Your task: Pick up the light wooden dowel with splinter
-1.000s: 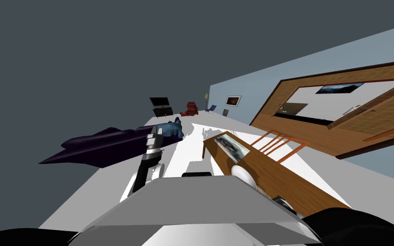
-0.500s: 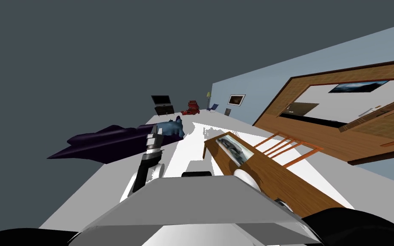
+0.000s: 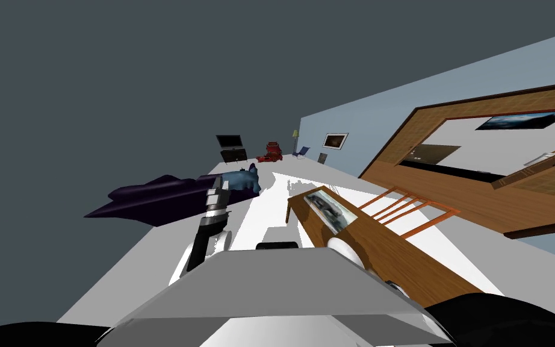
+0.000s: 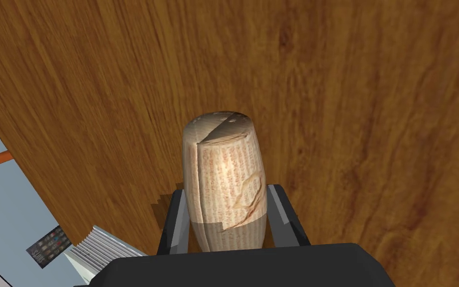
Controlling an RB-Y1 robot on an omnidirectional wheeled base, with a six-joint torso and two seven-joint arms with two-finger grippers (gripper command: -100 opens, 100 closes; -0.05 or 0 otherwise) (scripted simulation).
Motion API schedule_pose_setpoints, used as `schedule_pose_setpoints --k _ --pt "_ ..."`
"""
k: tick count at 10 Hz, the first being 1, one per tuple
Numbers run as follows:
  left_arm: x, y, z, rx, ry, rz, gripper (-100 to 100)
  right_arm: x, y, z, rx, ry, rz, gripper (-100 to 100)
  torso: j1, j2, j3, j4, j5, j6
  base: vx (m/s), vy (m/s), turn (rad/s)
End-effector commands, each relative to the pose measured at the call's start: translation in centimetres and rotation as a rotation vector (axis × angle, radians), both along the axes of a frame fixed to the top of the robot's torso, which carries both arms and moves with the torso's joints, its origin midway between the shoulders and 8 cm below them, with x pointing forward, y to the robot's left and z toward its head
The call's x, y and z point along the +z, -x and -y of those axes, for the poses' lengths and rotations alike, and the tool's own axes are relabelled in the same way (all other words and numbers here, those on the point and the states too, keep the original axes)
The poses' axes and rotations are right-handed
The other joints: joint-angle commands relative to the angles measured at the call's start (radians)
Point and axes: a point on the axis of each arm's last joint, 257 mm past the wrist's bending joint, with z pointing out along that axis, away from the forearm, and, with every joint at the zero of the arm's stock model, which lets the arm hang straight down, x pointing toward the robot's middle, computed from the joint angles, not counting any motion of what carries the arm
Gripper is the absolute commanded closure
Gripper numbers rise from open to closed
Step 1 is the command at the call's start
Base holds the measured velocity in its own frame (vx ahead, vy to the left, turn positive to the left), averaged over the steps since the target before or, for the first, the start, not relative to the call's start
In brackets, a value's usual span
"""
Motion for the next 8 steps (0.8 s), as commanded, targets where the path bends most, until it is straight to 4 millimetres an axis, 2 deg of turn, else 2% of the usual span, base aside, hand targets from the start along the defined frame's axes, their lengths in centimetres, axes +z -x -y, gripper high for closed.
schedule_pose_setpoints --k 1,3,4,5,7,8 --pt "0.0 0.0 0.0 0.000 0.000 0.000 0 0.0 0.0 0.0 0.000 0.000 0.000 100 0.000 0.000 0.000 0.000 0.000 0.000 0.000 0.000 0.000" --pt "0.0 0.0 0.0 0.000 0.000 0.000 0 0.0 0.0 0.0 0.000 0.001 0.000 100 0.000 0.000 0.000 0.000 0.000 0.000 0.000 0.000 0.000" --pt "0.0 0.0 0.0 0.000 0.000 0.000 0 0.0 0.0 0.0 0.000 0.001 0.000 0 0.000 0.000 0.000 0.000 0.000 0.000 0.000 0.000 0.000" --pt "0.0 0.0 0.0 0.000 0.000 0.000 0 0.8 0.0 0.2 0.017 0.003 -0.001 100 0.000 0.000 0.000 0.000 0.000 0.000 0.045 0.042 -0.135" --pt "0.0 0.0 0.0 0.000 0.000 0.000 0 1.5 0.1 0.4 0.031 0.004 -0.002 100 0.004 -0.003 -0.002 -0.001 0.001 0.001 0.058 0.058 -0.131" --pt "0.0 0.0 0.0 0.000 0.000 0.000 0 1.2 0.2 0.4 0.025 0.004 -0.003 100 0.005 -0.003 -0.002 -0.001 0.001 0.000 0.021 0.031 -0.020"
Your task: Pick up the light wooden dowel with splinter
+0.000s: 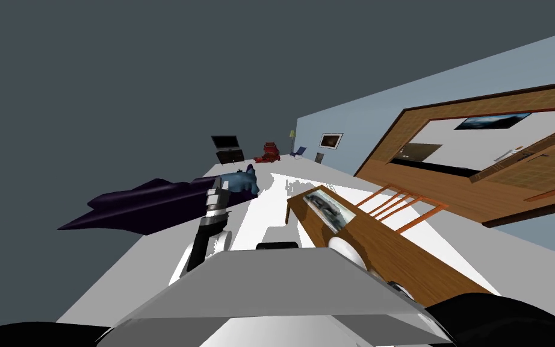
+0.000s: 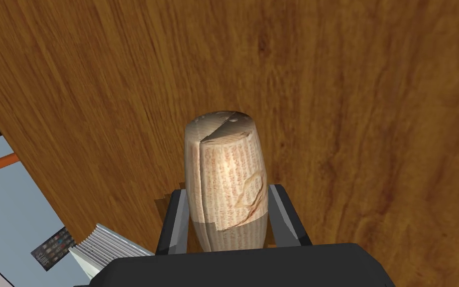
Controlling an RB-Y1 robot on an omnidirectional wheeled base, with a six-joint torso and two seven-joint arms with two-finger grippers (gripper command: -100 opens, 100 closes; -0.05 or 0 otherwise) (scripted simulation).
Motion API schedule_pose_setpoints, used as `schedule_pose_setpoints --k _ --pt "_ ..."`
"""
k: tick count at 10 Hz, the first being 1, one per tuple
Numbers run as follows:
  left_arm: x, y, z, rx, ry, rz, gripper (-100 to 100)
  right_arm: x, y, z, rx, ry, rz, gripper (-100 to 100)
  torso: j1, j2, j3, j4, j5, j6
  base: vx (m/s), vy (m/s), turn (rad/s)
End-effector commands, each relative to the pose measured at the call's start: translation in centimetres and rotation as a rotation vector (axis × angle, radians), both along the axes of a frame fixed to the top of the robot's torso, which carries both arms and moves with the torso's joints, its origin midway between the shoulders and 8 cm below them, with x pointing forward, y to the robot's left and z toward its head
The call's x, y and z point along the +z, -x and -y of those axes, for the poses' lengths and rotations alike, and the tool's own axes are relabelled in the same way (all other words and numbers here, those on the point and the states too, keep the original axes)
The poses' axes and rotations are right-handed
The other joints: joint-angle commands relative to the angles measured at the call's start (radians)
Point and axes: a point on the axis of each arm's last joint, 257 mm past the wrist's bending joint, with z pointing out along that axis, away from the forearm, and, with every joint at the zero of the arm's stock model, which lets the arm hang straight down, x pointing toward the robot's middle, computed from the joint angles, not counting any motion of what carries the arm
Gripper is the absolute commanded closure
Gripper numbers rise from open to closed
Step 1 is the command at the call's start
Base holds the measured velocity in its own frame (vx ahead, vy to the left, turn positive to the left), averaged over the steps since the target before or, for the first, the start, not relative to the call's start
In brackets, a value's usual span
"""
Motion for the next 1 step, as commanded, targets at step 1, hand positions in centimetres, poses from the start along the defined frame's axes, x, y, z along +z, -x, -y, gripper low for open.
schedule_pose_setpoints --k 1 --pt "0.00 0.00 0.00 0.000 0.000 0.000 0 0.00 0.00 0.00 0.000 0.000 0.000 0 0.000 0.000 0.000 0.000 0.000 0.000 0.004 0.007 0.002"
